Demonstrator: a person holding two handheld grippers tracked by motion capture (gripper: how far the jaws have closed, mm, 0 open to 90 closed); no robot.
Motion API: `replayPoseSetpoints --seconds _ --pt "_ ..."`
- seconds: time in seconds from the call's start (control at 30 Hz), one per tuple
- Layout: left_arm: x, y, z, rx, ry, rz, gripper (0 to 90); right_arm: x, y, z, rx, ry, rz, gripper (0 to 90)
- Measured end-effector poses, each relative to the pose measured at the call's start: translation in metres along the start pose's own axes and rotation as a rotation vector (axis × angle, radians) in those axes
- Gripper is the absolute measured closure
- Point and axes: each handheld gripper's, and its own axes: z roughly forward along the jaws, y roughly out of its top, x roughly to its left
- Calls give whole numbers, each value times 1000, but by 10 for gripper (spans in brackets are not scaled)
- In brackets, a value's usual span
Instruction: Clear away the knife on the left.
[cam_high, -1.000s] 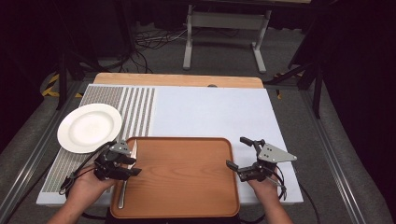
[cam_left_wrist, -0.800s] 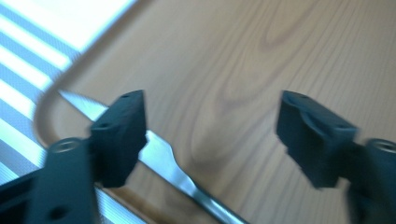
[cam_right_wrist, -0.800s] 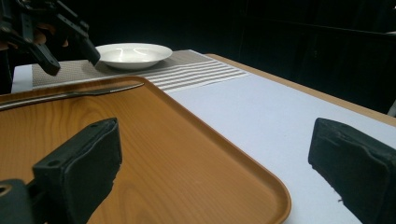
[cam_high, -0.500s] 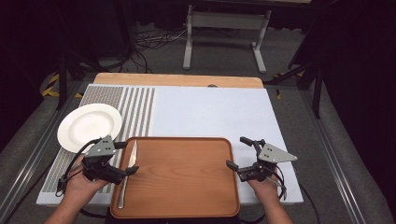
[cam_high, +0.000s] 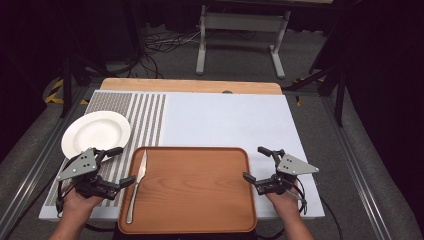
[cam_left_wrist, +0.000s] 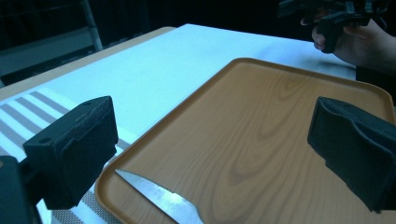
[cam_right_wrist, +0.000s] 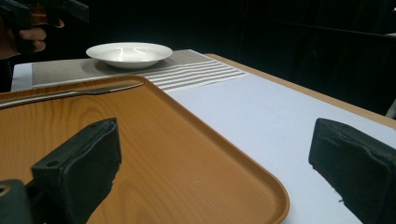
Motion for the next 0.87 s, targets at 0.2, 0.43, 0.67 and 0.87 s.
replayPoseSetpoints --seconds 0.2,0.43,0.67,0.87 --pt "4 -18 -10 -25 25 -10 25 -1 0 -1 5 -5 0 30" --pt "12 -37 -20 -41 58 -46 22 -1 -1 -1 9 -9 2 30" --pt "16 -45 -18 -29 65 -67 20 -2 -5 -1 26 -16 9 30" --pt "17 -44 -17 -34 60 -82 10 -2 -5 -2 25 -20 9 30"
